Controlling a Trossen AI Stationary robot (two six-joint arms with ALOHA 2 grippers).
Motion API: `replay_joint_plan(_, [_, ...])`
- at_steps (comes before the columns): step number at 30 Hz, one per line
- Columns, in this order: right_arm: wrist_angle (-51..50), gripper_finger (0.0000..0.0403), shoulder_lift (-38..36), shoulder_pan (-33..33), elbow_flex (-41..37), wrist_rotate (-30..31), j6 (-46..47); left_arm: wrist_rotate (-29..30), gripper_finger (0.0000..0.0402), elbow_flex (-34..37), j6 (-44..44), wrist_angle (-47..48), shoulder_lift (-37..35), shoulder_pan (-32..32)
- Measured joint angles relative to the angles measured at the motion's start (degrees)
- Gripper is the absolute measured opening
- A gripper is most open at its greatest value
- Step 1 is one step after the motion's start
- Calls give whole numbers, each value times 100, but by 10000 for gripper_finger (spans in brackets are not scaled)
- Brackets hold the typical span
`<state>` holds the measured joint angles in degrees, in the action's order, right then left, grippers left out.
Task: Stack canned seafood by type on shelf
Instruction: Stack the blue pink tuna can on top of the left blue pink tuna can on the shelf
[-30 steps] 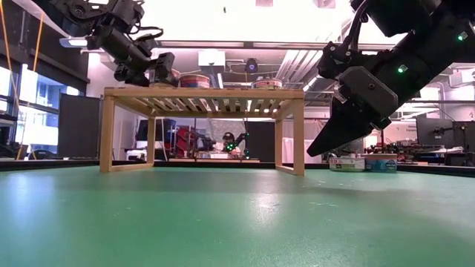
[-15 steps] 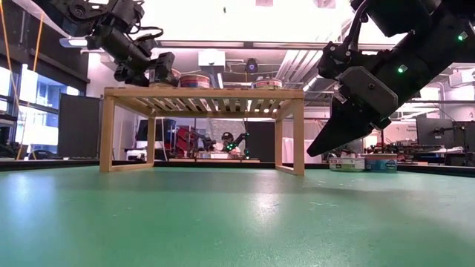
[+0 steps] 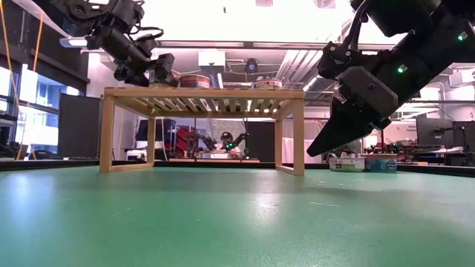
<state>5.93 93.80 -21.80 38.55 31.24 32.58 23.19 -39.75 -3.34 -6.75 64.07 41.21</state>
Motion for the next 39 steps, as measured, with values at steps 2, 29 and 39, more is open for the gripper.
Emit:
replay_joint_plan(2, [0, 0, -2, 0, 0, 0, 0, 84, 390, 0, -13, -28, -1, 0])
replay_joint_plan(29, [43, 0, 0, 0, 2, -3, -1, -343, 391, -2, -403, -38, -4, 17])
replay_joint_plan(39, [44, 0, 0, 2, 2, -13, 0, -392, 391, -177, -549, 485, 5, 154])
